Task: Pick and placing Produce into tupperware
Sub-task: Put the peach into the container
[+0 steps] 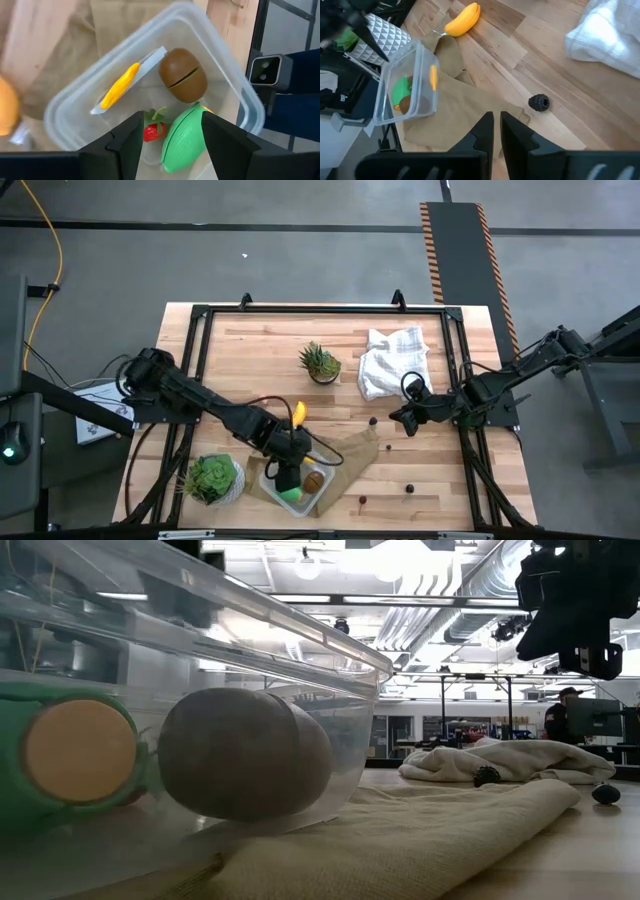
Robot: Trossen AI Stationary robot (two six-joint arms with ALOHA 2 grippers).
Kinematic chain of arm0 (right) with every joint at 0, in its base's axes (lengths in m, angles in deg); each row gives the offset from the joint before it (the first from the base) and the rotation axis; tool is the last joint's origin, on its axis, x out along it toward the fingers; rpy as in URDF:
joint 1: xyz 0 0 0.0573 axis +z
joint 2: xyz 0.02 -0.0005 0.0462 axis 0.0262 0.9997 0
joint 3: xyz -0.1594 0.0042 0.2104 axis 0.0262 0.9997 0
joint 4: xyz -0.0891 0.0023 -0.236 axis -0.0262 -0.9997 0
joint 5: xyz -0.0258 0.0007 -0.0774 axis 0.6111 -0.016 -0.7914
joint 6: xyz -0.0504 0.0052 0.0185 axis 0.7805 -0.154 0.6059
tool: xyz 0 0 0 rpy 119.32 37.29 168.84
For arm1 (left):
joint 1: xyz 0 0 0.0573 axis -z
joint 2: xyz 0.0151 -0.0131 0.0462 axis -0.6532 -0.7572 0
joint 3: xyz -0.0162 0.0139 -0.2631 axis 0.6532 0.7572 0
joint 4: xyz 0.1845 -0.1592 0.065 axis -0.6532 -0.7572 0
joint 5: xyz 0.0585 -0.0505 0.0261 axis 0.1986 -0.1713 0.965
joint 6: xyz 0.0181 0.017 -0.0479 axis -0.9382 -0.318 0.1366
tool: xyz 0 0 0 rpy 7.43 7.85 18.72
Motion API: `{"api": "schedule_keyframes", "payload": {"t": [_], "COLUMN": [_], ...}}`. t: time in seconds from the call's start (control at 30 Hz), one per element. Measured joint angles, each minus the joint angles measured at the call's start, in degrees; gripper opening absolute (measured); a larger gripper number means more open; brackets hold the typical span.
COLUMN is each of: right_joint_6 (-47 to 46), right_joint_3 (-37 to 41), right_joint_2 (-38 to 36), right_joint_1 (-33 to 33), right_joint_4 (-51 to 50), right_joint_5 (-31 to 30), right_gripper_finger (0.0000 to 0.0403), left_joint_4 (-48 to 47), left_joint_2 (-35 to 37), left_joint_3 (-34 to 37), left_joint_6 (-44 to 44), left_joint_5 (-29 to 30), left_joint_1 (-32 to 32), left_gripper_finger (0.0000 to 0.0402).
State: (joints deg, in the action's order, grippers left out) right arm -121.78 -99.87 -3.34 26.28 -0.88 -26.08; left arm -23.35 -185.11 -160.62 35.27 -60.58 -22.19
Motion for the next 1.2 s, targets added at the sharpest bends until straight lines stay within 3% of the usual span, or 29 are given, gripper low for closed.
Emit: {"api": "schedule_keyframes", "payload": {"t": [0.3, 0.53, 0.87, 1.2], "right_joint_6": [0.63, 1.66, 3.01, 3.03], "right_joint_3": [-0.01, 0.0, 0.0, 0.0], "right_joint_2": [0.0, 0.0, 0.0, 0.02], "right_joint_1": [0.0, 0.0, 0.0, -0.02], "right_joint_4": [0.0, 0.04, 0.06, -0.17], "right_joint_5": [1.02, 1.07, 1.04, -1.02], "right_gripper_finger": [0.0021, 0.0021, 0.0021, 0.0021], "left_joint_4": [-14.96, -28.31, -31.92, -31.67], "left_joint_2": [0.05, 0.09, 2.4, 13.41], "left_joint_3": [-9.73, -10.34, -2.24, 10.59], "left_joint_6": [1.19, -1.67, -3.38, 0.82], "left_joint_5": [5.49, 7.62, 7.6, 7.58], "left_joint_1": [-5.54, -10.81, -14.22, -14.08], "left_gripper_finger": [0.0173, 0.0173, 0.0172, 0.0172]}}
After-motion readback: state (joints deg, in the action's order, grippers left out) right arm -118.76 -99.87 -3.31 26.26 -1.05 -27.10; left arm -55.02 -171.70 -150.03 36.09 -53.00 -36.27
